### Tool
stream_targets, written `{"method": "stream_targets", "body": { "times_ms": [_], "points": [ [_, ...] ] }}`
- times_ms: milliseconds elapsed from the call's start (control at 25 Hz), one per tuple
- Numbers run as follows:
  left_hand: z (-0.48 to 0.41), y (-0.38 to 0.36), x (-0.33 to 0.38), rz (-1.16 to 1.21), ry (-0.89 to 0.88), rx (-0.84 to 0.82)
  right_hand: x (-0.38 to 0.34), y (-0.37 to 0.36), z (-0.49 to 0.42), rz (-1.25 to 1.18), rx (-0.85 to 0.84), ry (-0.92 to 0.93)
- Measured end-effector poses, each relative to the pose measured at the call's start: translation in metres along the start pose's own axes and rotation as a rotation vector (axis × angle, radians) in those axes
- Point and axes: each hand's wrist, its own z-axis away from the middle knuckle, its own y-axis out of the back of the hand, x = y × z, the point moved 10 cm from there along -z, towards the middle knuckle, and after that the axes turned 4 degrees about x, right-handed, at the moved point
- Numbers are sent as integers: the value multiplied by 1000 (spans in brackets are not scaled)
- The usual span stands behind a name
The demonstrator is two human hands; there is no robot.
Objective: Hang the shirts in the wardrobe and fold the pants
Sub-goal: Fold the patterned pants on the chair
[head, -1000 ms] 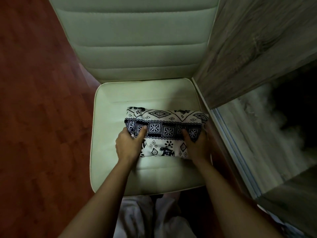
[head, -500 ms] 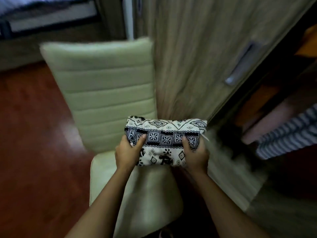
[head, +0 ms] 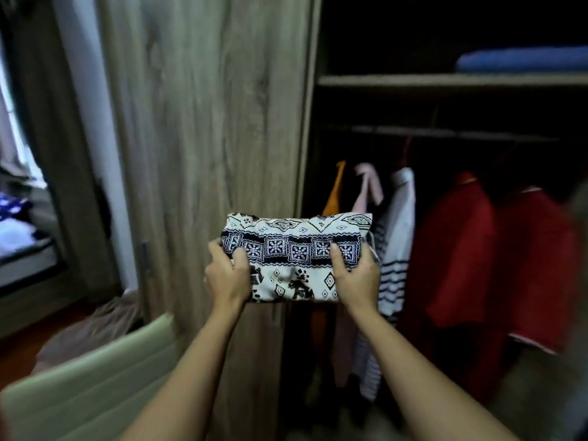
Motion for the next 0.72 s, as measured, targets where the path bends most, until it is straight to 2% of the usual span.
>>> {"method": "stream_targets", "body": {
  "times_ms": [120,360,600,720],
  "points": [
    [-8,-30,98,163,-154,-124,-50,66,-59,-2,136,107],
    [7,-79,240,328,-410,-316,-122,177,-136,128,360,318],
    [21,-106,347,564,-606,-329,-171,244,-199,185,465,449],
    [18,-128,392,568,-676,-332,-194,263,-233,297,460,569]
  ]
}}
